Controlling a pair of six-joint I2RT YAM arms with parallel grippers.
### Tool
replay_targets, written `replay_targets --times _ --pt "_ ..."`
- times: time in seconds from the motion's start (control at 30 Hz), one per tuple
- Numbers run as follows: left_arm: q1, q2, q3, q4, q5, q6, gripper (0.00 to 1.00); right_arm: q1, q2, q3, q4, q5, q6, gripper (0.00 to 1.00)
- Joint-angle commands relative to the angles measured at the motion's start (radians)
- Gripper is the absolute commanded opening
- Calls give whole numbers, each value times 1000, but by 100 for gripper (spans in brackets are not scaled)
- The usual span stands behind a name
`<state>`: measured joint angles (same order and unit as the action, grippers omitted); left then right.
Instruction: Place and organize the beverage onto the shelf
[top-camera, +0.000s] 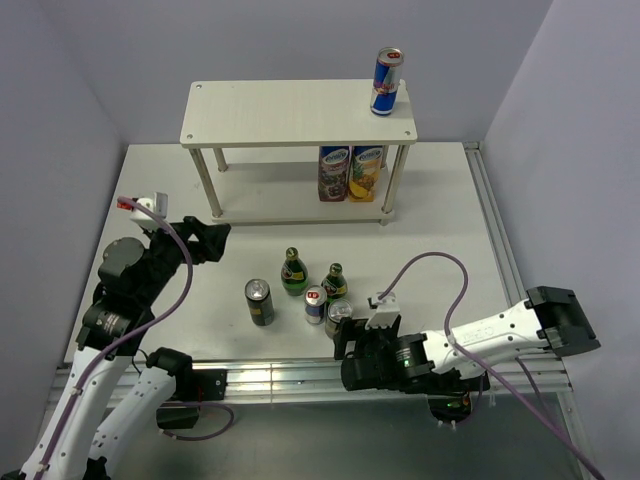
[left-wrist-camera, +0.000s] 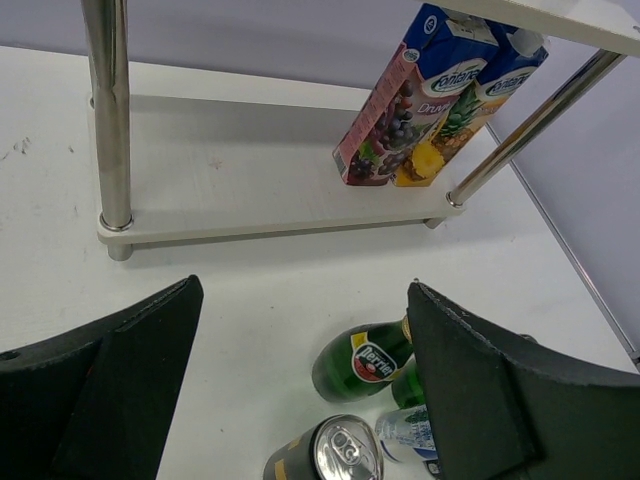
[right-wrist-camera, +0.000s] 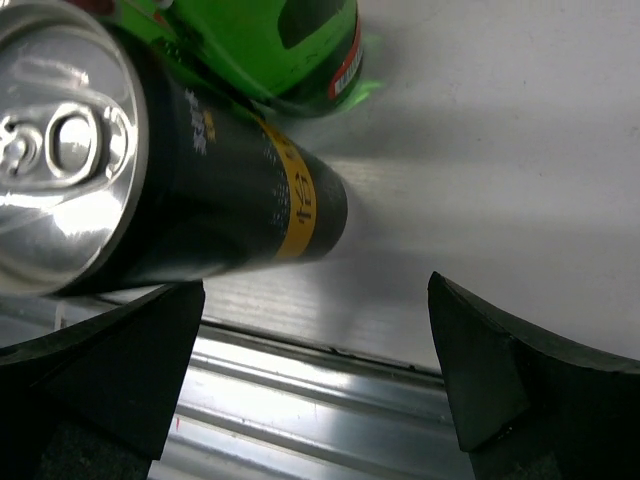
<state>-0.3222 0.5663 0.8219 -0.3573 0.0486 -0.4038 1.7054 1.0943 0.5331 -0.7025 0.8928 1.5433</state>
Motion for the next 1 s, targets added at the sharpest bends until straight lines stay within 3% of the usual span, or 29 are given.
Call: replay_targets --times 0.0,0.33,0.63,0.83,0.97 --pt "5 4 -1 32 13 19 90 -59 -11 -33 216 48 -112 100" --pt "6 24 0 35 16 23 89 -168 94 -42 439 61 -319 100" --pt "5 34 0 38 22 28 89 -181 164 -47 488 142 -325 100" --pt "5 46 2 38 25 29 89 -200 194 -79 610 198 -426 100" --pt "5 47 2 40 23 31 89 -217 234 -85 670 201 -472 94"
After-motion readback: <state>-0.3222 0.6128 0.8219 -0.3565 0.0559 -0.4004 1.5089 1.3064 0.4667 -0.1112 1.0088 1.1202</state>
